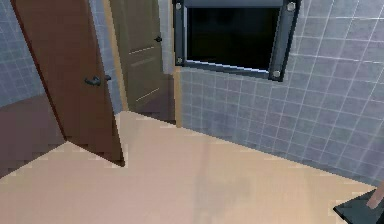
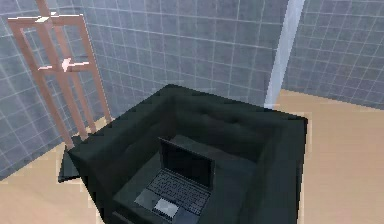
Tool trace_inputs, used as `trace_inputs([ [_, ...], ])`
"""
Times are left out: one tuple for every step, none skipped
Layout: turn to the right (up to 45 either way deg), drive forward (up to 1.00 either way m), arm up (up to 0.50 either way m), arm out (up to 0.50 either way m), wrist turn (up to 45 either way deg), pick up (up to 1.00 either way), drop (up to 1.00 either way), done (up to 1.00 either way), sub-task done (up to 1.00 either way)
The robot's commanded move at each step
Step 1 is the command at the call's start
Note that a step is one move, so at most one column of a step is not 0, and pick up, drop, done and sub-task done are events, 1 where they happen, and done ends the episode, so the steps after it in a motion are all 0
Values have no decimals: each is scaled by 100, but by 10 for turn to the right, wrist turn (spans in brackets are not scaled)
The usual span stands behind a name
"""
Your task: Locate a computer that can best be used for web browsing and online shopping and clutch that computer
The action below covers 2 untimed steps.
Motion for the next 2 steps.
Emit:
trace_inputs([
  [0,0,0,18,0,0,0,0,0],
  [0,0,0,0,450,0,0,0,0],
])
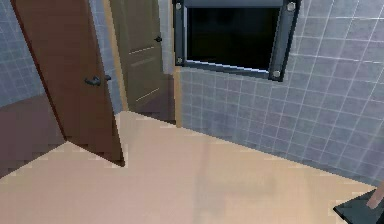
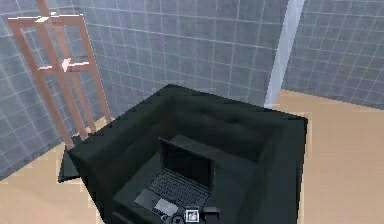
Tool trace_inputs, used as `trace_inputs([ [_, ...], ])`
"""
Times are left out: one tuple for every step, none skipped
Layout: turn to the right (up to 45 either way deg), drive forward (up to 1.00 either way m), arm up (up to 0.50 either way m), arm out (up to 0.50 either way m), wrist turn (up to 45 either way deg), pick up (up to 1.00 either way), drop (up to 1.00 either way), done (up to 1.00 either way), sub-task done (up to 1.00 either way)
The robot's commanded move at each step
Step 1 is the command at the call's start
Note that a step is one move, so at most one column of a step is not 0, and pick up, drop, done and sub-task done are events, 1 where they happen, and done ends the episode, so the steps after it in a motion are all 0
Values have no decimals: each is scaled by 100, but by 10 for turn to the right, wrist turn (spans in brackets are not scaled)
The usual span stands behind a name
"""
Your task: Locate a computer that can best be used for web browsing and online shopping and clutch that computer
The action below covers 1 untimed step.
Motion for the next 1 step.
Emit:
trace_inputs([
  [0,0,0,0,450,0,0,0,0],
])
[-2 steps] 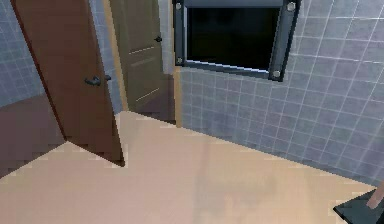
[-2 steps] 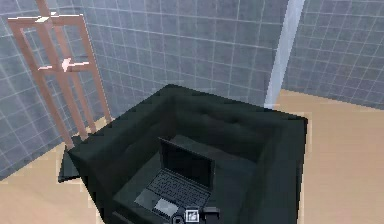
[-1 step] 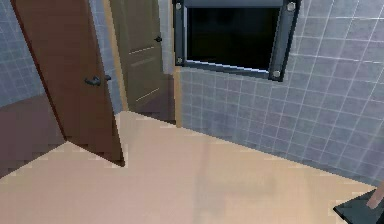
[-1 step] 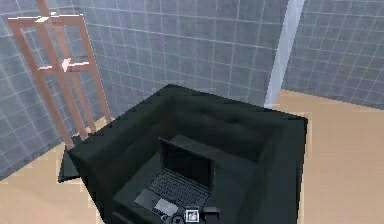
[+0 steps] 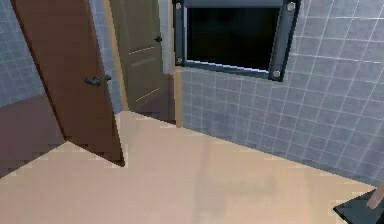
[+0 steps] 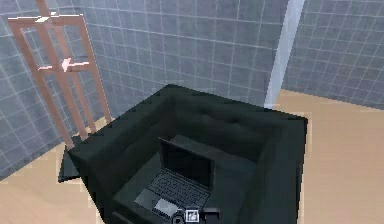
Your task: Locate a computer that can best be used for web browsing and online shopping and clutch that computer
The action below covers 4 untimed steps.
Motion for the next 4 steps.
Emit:
trace_inputs([
  [0,0,0,0,450,0,0,0,0],
  [0,0,0,0,450,0,0,0,0],
  [0,0,0,0,60,0,0,0,0],
  [0,0,-30,0,0,0,0,0,0],
])
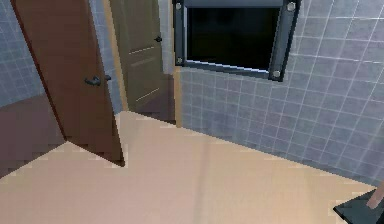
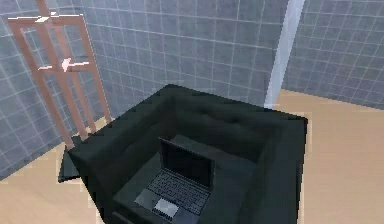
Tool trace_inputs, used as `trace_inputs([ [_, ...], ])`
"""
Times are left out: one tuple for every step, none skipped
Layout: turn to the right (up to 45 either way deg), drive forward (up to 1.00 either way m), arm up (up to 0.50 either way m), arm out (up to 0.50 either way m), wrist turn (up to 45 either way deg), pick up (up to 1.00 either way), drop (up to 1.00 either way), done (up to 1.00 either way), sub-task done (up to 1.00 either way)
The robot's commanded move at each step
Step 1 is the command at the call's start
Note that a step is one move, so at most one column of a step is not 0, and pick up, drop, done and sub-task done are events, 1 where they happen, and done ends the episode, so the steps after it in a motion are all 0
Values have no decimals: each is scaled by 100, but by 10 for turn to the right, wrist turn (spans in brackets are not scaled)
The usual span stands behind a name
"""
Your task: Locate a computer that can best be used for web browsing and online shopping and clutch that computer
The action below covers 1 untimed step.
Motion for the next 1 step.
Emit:
trace_inputs([
  [0,0,0,0,0,100,0,0,0],
])
